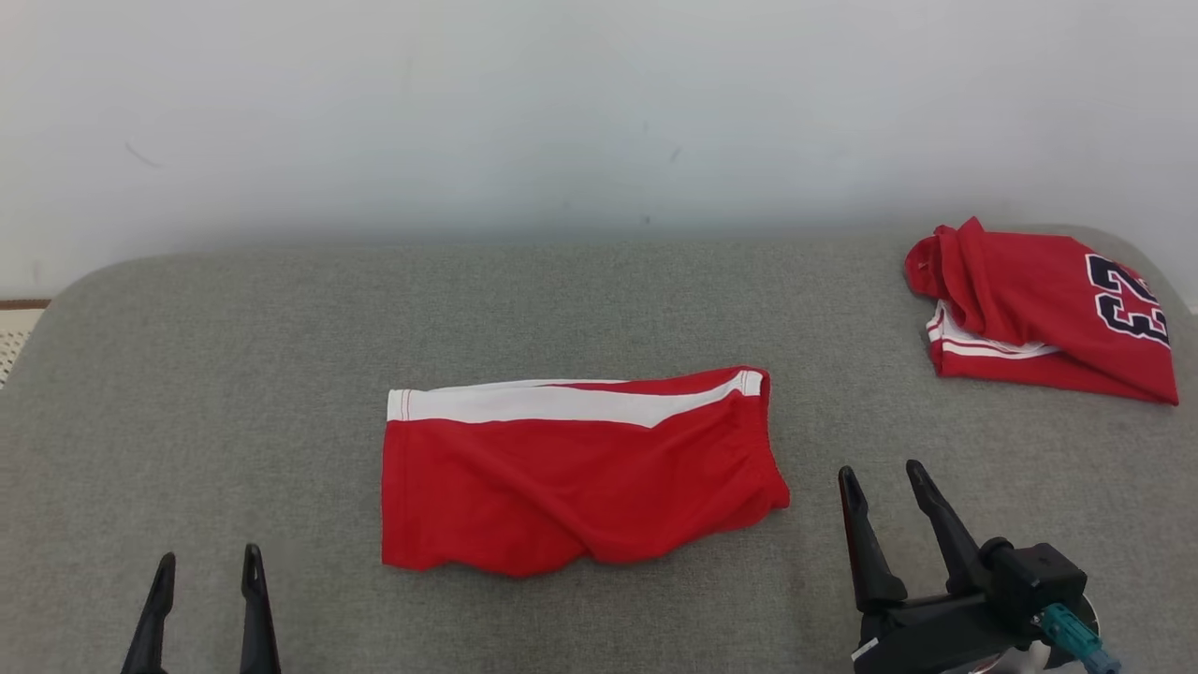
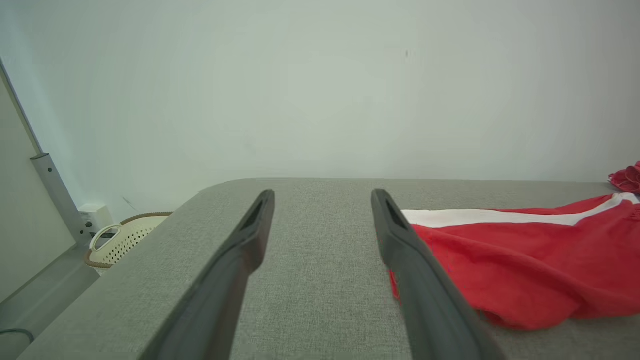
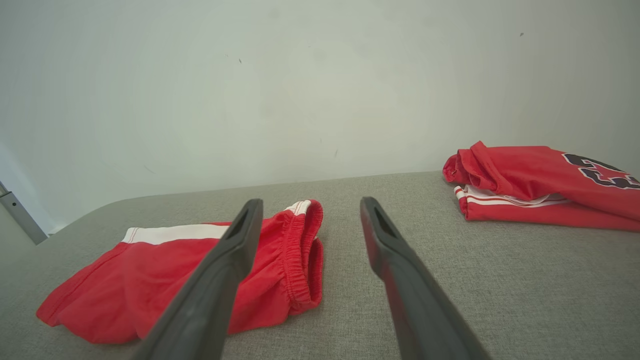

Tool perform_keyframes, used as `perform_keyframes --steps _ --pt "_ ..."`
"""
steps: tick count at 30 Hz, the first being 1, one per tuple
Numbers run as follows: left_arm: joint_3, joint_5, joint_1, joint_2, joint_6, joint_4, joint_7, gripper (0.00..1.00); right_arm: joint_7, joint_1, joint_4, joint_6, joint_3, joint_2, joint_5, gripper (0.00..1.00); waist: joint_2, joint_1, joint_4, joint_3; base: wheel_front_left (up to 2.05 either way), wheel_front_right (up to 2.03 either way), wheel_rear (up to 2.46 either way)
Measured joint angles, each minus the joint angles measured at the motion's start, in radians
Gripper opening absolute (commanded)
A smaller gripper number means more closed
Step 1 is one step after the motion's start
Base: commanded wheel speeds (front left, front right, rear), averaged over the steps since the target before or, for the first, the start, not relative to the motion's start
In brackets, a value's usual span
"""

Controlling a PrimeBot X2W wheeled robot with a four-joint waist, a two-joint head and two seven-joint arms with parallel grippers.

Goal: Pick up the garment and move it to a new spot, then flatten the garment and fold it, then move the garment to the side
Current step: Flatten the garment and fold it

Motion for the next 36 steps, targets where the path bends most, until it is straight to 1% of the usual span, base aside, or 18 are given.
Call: perform_keyframes --steps 5,9,13,16,23,29,36 --pt "0.01 0.006 0.041 -0.019 -0.011 -0.012 0.0 1.0 0.007 0.02 -0.005 0.0 -0.036 0.006 -0.01 1.0 0.0 0.0001 0.019 -0.014 0.0 0.0 0.0" --pt "0.01 0.013 0.058 -0.029 -0.029 -0.005 0.0 1.0 0.022 0.042 -0.014 0.0 -0.062 0.014 -0.029 1.0 0.0 0.0001 0.031 -0.027 0.0 0.0 0.0" --pt "0.019 0.015 0.068 -0.031 -0.046 0.001 0.0 1.0 0.026 0.052 -0.021 0.0 -0.067 0.018 -0.043 1.0 -0.0001 0.0001 0.032 -0.033 0.0 0.0 0.0" --pt "0.011 0.014 0.068 -0.027 -0.09 0.001 0.0 1.0 0.032 0.057 -0.023 0.0 -0.066 0.02 -0.046 1.0 -0.0001 0.0001 0.031 -0.036 0.0 0.0 0.0" --pt "0.02 0.016 0.067 -0.034 -0.127 -0.001 0.0 1.0 0.039 0.057 -0.027 0.0 -0.064 0.022 -0.047 1.0 -0.0001 0.0001 0.028 -0.037 0.0 0.0 0.0" --pt "0.028 0.018 0.067 -0.048 -0.148 -0.004 0.0 1.0 0.044 0.057 -0.025 0.0 -0.064 0.021 -0.047 1.0 -0.0001 0.0001 0.03 -0.035 0.0 0.0 0.0" --pt "0.046 0.022 0.067 -0.062 -0.158 -0.004 0.0 1.0 0.045 0.057 -0.025 0.0 -0.064 0.021 -0.047 1.0 0.0 0.0001 0.027 -0.033 0.0 0.0 0.0"
